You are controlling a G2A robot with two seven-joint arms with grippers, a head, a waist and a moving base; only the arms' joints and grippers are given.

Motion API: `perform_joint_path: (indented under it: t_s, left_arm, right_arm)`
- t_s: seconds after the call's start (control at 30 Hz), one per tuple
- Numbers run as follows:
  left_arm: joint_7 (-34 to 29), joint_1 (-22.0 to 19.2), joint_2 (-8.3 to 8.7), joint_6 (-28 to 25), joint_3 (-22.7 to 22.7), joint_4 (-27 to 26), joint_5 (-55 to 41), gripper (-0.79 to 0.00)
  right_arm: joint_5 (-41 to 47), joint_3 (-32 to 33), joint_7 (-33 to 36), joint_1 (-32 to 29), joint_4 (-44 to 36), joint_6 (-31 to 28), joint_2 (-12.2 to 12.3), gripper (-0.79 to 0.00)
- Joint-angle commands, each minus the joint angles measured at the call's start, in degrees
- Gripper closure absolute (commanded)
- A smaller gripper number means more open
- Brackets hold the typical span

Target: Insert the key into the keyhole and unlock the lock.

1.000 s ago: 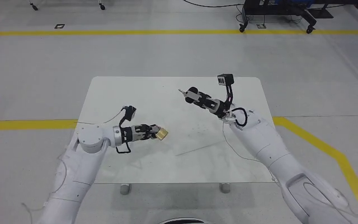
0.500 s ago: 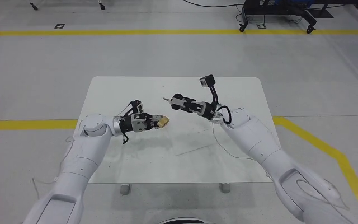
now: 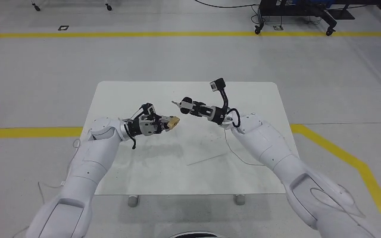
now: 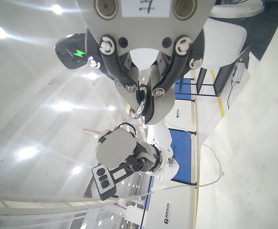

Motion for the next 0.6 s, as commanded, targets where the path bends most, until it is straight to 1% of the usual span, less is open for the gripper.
perform_joint_path:
  t_s: [0.0, 0.17, 0.23, 0.33, 0.47, 0.57]
  left_arm:
    - [0.55, -0.37, -0.10, -0.03, -0.04, 0.50, -0.59, 0.000]
    - [0.89, -0.76, -0.26, 0.08, -0.09, 1.04, -1.74, 0.000]
    - [1.10, -0.89, -0.27, 0.33, -0.21, 1.34, -2.14, 0.000]
    - [1.47, -1.12, -0.26, 0.59, -0.46, 1.93, -2.63, 0.000]
    - [3.08, -1.21, -0.15, -0.12, -1.29, 2.65, -3.31, 0.000]
    - [5.73, -1.35, 0.29, -3.34, -1.94, 2.13, -0.51, 0.000]
  right_arm:
    - [1.16, -0.27, 1.38, 0.29, 0.22, 0.34, -0.40, 0.000]
    - [5.35, -0.87, 7.08, 0.90, 0.33, 0.71, -1.36, 0.000]
    - [6.40, -0.96, 7.97, 1.14, 0.19, 1.58, -1.57, 0.000]
    - [7.64, -0.45, 7.96, 1.06, -0.30, 1.57, -1.52, 0.000]
    - [8.51, 1.19, 6.89, 0.27, -1.76, 0.49, -0.70, 0.000]
    - [10.74, 2.55, 6.86, -1.08, -5.25, 0.46, 0.10, 0.000]
